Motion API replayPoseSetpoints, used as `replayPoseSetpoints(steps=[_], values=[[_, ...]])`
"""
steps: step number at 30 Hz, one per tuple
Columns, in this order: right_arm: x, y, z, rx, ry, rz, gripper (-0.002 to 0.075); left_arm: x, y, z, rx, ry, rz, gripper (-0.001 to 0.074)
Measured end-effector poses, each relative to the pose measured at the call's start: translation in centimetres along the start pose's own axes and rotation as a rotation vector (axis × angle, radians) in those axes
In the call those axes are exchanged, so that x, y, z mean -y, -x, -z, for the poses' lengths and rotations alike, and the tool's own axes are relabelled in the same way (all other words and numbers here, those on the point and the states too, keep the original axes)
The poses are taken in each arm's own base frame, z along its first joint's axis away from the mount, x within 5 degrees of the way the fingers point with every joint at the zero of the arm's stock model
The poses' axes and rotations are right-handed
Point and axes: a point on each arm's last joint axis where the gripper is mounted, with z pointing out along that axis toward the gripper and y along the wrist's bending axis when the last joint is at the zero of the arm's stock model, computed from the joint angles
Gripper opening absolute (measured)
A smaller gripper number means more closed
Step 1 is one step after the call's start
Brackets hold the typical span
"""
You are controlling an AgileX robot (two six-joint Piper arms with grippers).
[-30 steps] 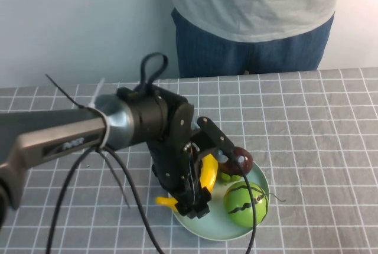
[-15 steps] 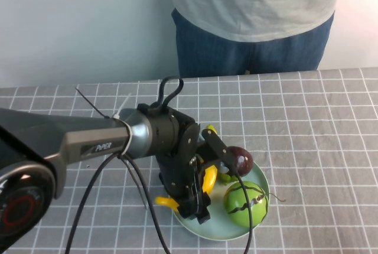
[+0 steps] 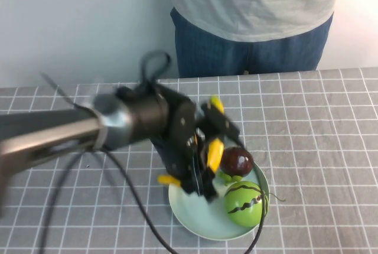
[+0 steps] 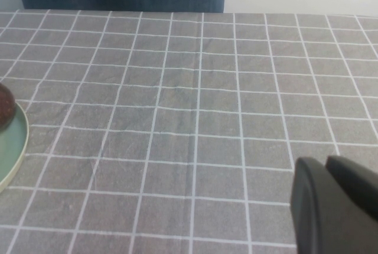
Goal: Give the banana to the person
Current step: Pick up the banana, then hand the grabbed banana to the person
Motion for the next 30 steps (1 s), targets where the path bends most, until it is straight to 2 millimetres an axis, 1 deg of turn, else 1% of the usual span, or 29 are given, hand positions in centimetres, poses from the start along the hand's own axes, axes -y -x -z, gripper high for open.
replayPoseSetpoints(steps=[5, 9, 10, 13, 15, 17, 25, 28, 30], values=[[0.0, 0.0, 0.0, 0.000, 0.000, 0.000, -0.0006, 0.1, 0.3, 7.8, 0.188, 0.069, 0.062, 0.0280], [0.0, 0.0, 0.0, 0.000, 0.000, 0.000, -0.0006, 0.2, 0.1, 14.0, 0.407, 0.145, 0.089, 0.0280], [0.0, 0.0, 0.0, 0.000, 0.000, 0.000, -0.0006, 0.2, 0.0, 15.3, 0.466, 0.163, 0.094, 0.0280], [0.0, 0.0, 0.0, 0.000, 0.000, 0.000, -0.0006, 0.2, 0.2, 18.1, 0.631, 0.218, 0.093, 0.0280], [0.0, 0.0, 0.0, 0.000, 0.000, 0.000, -0.0006, 0.0, 0.6, 18.9, 0.711, 0.242, 0.093, 0.0280], [0.0, 0.0, 0.0, 0.000, 0.000, 0.000, -0.0006, -0.3, 0.9, 19.1, 0.761, 0.262, 0.097, 0.0280], [0.0, 0.0, 0.0, 0.000, 0.000, 0.000, -0.0006, -4.2, 2.0, 16.9, 0.719, 0.297, 0.189, 0.0280], [0.0, 0.0, 0.0, 0.000, 0.000, 0.000, -0.0006, -4.7, 2.2, 16.1, 0.697, 0.294, 0.203, 0.0280], [0.0, 0.0, 0.0, 0.000, 0.000, 0.000, -0.0006, -4.7, 2.3, 16.0, 0.693, 0.292, 0.206, 0.0280]])
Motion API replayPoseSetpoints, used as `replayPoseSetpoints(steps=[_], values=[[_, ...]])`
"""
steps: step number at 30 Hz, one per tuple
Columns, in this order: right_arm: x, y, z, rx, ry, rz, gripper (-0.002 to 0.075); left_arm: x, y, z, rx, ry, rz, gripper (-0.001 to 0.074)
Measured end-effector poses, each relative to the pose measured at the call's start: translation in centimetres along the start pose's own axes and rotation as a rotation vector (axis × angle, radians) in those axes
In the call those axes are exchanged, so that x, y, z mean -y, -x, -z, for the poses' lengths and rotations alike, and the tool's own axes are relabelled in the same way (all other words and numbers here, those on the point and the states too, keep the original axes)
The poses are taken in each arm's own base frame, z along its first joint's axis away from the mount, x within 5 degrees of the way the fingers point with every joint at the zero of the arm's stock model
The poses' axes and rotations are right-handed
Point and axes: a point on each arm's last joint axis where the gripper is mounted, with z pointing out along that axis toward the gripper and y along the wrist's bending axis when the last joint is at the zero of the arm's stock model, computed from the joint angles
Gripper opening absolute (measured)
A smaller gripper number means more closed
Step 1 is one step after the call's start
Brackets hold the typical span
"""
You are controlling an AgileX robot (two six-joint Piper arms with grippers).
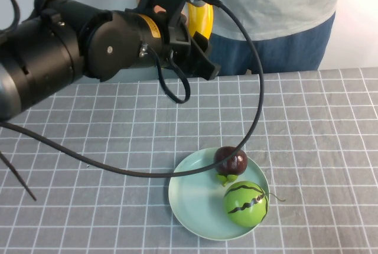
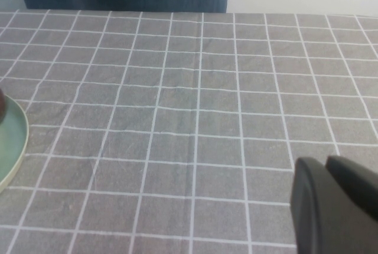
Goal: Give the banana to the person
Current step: Hand the grabbed banana to the person
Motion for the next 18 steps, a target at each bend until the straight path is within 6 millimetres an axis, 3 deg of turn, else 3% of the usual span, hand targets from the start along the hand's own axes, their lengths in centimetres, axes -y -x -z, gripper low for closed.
replayPoseSetpoints(steps=[18], values=[[0.0, 0.0, 0.0, 0.000, 0.000, 0.000, -0.0007, -0.2, -0.8, -1.0, -0.062, -0.001, 0.006, 0.0279]])
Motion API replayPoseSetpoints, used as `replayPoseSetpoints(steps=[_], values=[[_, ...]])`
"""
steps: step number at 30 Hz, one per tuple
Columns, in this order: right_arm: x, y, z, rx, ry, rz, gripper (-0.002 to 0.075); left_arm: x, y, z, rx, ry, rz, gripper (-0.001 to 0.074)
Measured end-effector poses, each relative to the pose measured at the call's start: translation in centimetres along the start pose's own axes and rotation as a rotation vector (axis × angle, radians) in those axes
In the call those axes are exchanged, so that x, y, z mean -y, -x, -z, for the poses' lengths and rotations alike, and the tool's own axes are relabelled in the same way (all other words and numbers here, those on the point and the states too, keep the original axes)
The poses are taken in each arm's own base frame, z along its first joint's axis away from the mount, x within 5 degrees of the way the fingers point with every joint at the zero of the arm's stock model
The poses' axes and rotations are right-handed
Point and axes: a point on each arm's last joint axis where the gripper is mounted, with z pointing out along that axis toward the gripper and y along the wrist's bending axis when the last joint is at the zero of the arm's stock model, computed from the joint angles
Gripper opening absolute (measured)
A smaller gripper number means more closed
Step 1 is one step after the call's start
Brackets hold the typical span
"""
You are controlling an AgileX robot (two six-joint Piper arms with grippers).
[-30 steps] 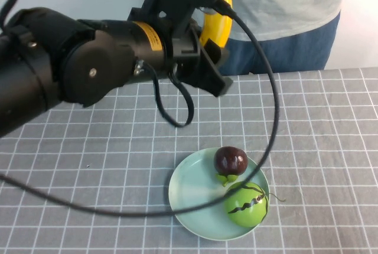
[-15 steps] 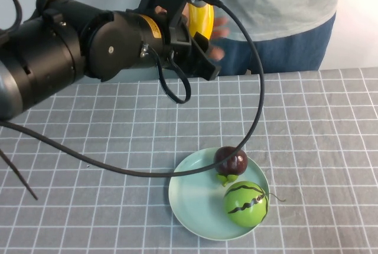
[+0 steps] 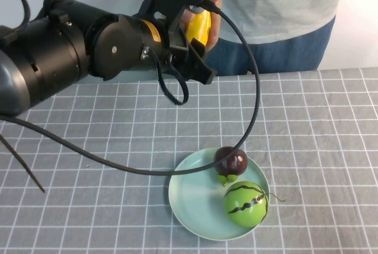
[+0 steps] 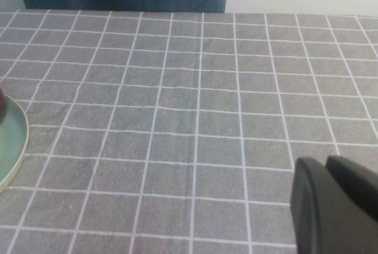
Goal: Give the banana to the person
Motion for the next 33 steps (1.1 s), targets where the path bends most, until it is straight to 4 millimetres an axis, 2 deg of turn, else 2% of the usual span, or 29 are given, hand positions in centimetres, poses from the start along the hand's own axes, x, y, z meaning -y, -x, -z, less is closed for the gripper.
replayPoseSetpoints(steps=[10, 12, 16, 18, 21, 25, 27, 28, 30, 32, 33], values=[[0.0, 0.0, 0.0, 0.000, 0.000, -0.002, -0.0006, 0.1, -0.3, 0.0, -0.042, -0.008, -0.012, 0.0281], [0.0, 0.0, 0.0, 0.000, 0.000, -0.002, -0.0006, 0.1, -0.3, 0.0, -0.046, -0.009, -0.012, 0.0310], [0.0, 0.0, 0.0, 0.000, 0.000, -0.002, -0.0006, 0.2, -0.8, 0.0, -0.094, -0.020, 0.021, 0.0444], [0.0, 0.0, 0.0, 0.000, 0.000, -0.002, -0.0006, 0.2, -0.9, 0.1, -0.112, -0.023, 0.042, 0.0486], [0.0, 0.0, 0.0, 0.000, 0.000, -0.002, -0.0006, 0.1, -0.7, 1.3, -0.115, -0.022, 0.062, 0.0512], [0.0, 0.0, 0.0, 0.000, 0.000, -0.002, -0.0006, -0.1, 0.2, 5.5, -0.096, -0.016, 0.081, 0.0518], [0.0, 0.0, 0.0, 0.000, 0.000, -0.002, -0.0006, -0.2, 0.4, 8.3, -0.075, -0.011, 0.096, 0.0483], [0.0, 0.0, 0.0, 0.000, 0.000, -0.002, -0.0006, -0.1, 0.2, 9.9, -0.059, -0.009, 0.100, 0.0438], [0.0, 0.0, 0.0, 0.000, 0.000, -0.002, -0.0006, 0.0, -0.5, 12.6, -0.035, -0.004, 0.103, 0.0314], [0.0, 0.0, 0.0, 0.000, 0.000, -0.002, -0.0006, 0.2, -2.0, 15.1, -0.015, 0.006, 0.100, 0.0148], [0.0, 0.0, 0.0, 0.000, 0.000, -0.002, -0.0006, 0.3, -2.7, 16.3, -0.002, 0.013, 0.100, 0.0105]])
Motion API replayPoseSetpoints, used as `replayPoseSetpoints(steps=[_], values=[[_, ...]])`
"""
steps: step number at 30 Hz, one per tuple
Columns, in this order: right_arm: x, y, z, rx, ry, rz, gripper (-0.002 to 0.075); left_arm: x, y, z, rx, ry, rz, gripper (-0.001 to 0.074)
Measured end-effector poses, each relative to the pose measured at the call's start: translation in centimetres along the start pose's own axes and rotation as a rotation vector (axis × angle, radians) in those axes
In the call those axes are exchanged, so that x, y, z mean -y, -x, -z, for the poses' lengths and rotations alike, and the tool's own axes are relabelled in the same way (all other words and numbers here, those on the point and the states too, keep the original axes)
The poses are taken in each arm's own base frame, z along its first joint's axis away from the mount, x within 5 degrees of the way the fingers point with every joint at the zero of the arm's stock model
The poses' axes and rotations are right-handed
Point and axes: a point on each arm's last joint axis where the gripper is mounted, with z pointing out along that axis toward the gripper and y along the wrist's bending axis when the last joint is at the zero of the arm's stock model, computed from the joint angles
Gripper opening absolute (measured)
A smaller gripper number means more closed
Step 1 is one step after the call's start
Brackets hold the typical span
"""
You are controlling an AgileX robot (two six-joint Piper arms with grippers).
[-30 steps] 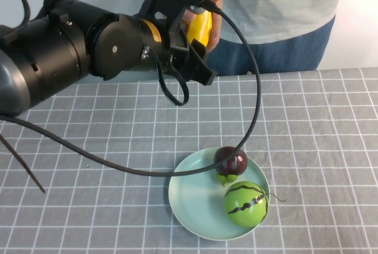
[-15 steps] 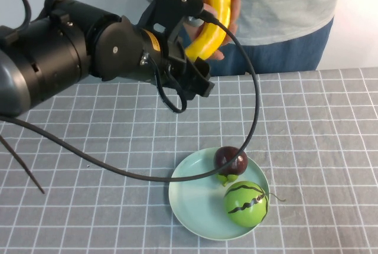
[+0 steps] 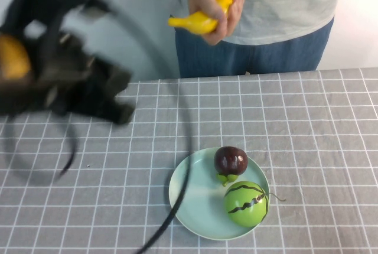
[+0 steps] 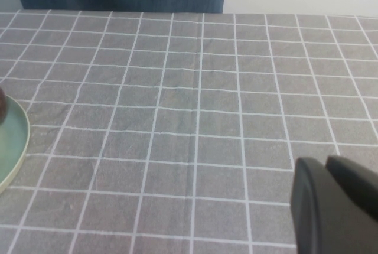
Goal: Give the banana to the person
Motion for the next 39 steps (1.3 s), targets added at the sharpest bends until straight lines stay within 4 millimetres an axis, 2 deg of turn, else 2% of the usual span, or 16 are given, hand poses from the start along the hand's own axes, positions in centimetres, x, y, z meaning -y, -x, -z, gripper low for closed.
replayPoseSetpoints(steps=[3, 9, 14, 17, 19, 23, 27, 30, 35, 39], values=[[0.0, 0.0, 0.0, 0.000, 0.000, 0.000, -0.0006, 0.2, -3.4, 2.0, 0.008, 0.014, 0.020, 0.0027], [0.0, 0.0, 0.0, 0.000, 0.000, 0.000, -0.0006, 1.0, -10.1, 4.6, 0.082, 0.019, 0.090, 0.0000], [0.0, 0.0, 0.0, 0.000, 0.000, 0.000, -0.0006, 1.7, -15.1, 4.9, 0.156, -0.003, 0.206, -0.0001], [0.0, 0.0, 0.0, 0.000, 0.000, 0.000, -0.0006, 2.0, -17.3, 4.7, 0.148, -0.005, 0.228, -0.0002], [0.0, 0.0, 0.0, 0.000, 0.000, 0.000, -0.0006, 2.1, -18.1, 4.5, 0.143, -0.014, 0.270, -0.0003], [0.0, 0.0, 0.0, 0.000, 0.000, 0.000, -0.0006, 2.2, -18.3, 4.4, 0.164, -0.020, 0.276, -0.0003], [0.0, 0.0, 0.0, 0.000, 0.000, 0.000, -0.0006, 2.0, -17.4, 4.3, 0.325, 0.001, 0.197, -0.0003], [0.0, 0.0, 0.0, 0.000, 0.000, 0.000, -0.0006, 2.1, -17.6, 3.7, 0.493, 0.008, 0.131, -0.0004], [0.0, 0.0, 0.0, 0.000, 0.000, 0.000, -0.0006, 2.0, -21.3, 2.8, 0.751, 0.101, 0.125, -0.0003], [0.0, 0.0, 0.0, 0.000, 0.000, 0.000, -0.0006, 1.5, -23.4, 3.2, 0.827, 0.218, 0.143, -0.0003]])
